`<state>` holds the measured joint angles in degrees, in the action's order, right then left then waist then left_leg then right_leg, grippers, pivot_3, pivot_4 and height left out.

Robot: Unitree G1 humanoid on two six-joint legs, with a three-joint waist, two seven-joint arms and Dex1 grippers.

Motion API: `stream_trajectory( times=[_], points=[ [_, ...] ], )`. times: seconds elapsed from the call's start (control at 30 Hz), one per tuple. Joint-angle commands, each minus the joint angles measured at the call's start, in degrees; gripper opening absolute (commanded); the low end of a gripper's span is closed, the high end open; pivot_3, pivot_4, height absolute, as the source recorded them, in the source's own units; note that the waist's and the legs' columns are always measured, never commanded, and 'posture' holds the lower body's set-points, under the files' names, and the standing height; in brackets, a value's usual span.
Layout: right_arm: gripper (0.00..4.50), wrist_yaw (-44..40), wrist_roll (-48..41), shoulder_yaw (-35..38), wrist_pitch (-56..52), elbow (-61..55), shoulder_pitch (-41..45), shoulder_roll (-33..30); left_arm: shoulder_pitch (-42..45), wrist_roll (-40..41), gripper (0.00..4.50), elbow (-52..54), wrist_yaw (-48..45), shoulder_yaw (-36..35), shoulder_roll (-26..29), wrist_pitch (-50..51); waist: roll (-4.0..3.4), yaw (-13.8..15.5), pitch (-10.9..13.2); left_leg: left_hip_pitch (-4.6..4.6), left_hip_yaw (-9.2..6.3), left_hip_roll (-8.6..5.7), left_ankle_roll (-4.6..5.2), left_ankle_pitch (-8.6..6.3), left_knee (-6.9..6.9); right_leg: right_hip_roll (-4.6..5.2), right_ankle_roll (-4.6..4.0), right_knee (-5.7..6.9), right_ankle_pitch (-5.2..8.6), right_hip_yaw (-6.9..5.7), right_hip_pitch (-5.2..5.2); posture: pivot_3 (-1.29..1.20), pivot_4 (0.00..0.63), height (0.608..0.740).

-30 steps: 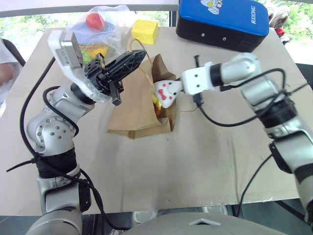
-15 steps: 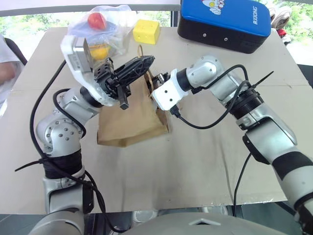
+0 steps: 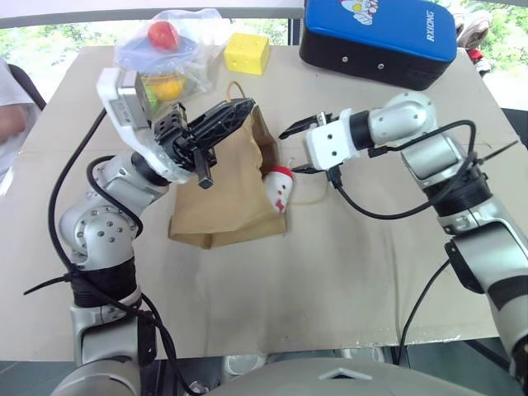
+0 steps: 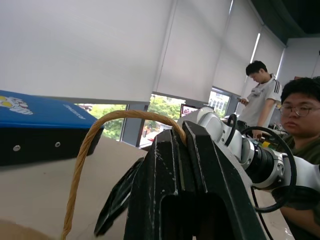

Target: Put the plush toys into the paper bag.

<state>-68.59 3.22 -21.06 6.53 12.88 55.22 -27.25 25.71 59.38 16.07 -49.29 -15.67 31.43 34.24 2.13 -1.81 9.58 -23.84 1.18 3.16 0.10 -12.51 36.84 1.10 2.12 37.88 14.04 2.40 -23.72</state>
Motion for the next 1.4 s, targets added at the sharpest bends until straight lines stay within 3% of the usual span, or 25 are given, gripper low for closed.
stream_trajectory(
  times=[0.03,0.1,0.23,0.33,0.6,0.7,0.83,1.0,1.1,1.3,1.4],
  points=[
    [2.99,0.1,-9.1,7.3,-19.9,-12.0,-4.8,-3.1,1.0,-0.1,0.0,0.3,-1.0,-1.2,0.7,-1.3,0.0,0.4,0.0,-0.01,0.01,-0.01,0.0,0.0,0.0,0.01,0.0,0.0,0.0,0.0,0.0,0.0,0.15,0.74],
    [2.99,1.7,-13.6,10.2,-34.0,-18.1,-9.1,-4.9,1.1,-0.2,0.0,0.1,-1.2,-1.3,0.8,-1.3,0.0,0.9,0.0,0.0,0.01,-0.01,0.0,0.0,0.02,0.02,0.0,-0.01,0.0,0.0,0.01,0.0,0.15,0.74],
    [2.99,11.7,-25.5,20.1,-66.6,-26.2,-15.8,-0.9,1.1,-0.4,0.0,0.1,-1.6,-1.4,1.2,-1.2,0.02,0.9,0.0,0.01,0.02,0.01,0.0,0.0,0.03,0.01,-0.01,0.03,0.0,0.01,0.01,0.0,0.15,0.74],
    [2.99,16.8,-27.5,22.1,-73.3,-28.3,-20.3,1.2,1.0,-0.3,0.0,0.1,-1.6,-1.6,1.4,-1.1,0.01,1.0,0.0,0.02,0.0,0.0,0.0,0.0,0.01,-0.03,-0.01,0.01,0.01,0.01,0.01,0.0,0.15,0.74],
    [2.99,26.8,-25.8,19.2,-70.8,-18.0,-19.7,9.6,0.9,0.0,0.0,0.3,-1.3,-1.5,1.5,-0.8,0.02,0.5,0.0,0.0,0.05,0.0,0.01,0.0,0.02,-0.1,0.01,-0.01,0.01,0.09,-0.02,0.0,0.15,0.74],
    [2.27,29.1,-23.7,17.0,-66.9,-13.8,-18.4,11.1,1.0,0.3,0.0,0.8,-0.8,-1.7,1.7,-0.5,0.02,0.4,0.0,-0.02,0.05,-0.01,0.01,0.0,0.02,-0.09,0.02,-0.04,0.01,0.08,-0.01,0.0,0.15,0.74],
    [0.28,28.8,-24.5,16.7,-65.3,-14.0,-18.9,10.5,0.1,0.6,0.0,2.1,0.0,-2.5,2.0,-0.4,0.02,0.5,0.0,-0.02,0.03,-0.01,0.01,0.0,0.01,-0.09,0.02,-0.04,0.01,0.06,-0.01,0.0,0.15,0.74],
    [0.13,25.1,-28.3,20.1,-61.1,-20.0,-20.5,7.5,-0.9,0.5,0.0,2.8,0.8,-3.2,2.1,-0.5,0.02,0.6,0.0,-0.03,0.03,0.0,0.01,-0.01,0.01,-0.09,0.02,-0.04,0.01,0.06,-0.01,0.0,0.15,0.74],
    [0.92,24.3,-32.2,21.9,-63.7,-24.8,-22.7,5.5,-1.3,0.4,0.0,3.2,1.3,-3.1,1.9,-0.6,0.03,0.8,0.0,-0.03,0.03,0.0,0.01,-0.01,0.01,-0.08,0.03,-0.06,0.01,0.06,-0.01,0.0,0.15,0.74],
    [3.7,33.6,-30.5,23.7,-66.6,-24.0,-24.2,6.1,-1.0,0.3,0.0,2.7,1.3,-3.0,1.8,-0.7,0.03,0.7,0.0,0.01,0.05,0.0,0.01,-0.01,0.0,-0.09,0.02,-0.04,0.01,0.07,-0.01,0.0,0.15,0.74],
    [3.7,35.0,-31.1,22.8,-68.1,-21.9,-24.3,6.9,-0.7,0.2,0.0,2.3,1.1,-2.7,1.8,-0.8,0.03,0.6,0.0,0.0,0.06,0.0,0.01,-0.01,0.0,-0.09,0.02,-0.05,0.01,0.09,-0.01,0.0,0.15,0.74]
  ],
)
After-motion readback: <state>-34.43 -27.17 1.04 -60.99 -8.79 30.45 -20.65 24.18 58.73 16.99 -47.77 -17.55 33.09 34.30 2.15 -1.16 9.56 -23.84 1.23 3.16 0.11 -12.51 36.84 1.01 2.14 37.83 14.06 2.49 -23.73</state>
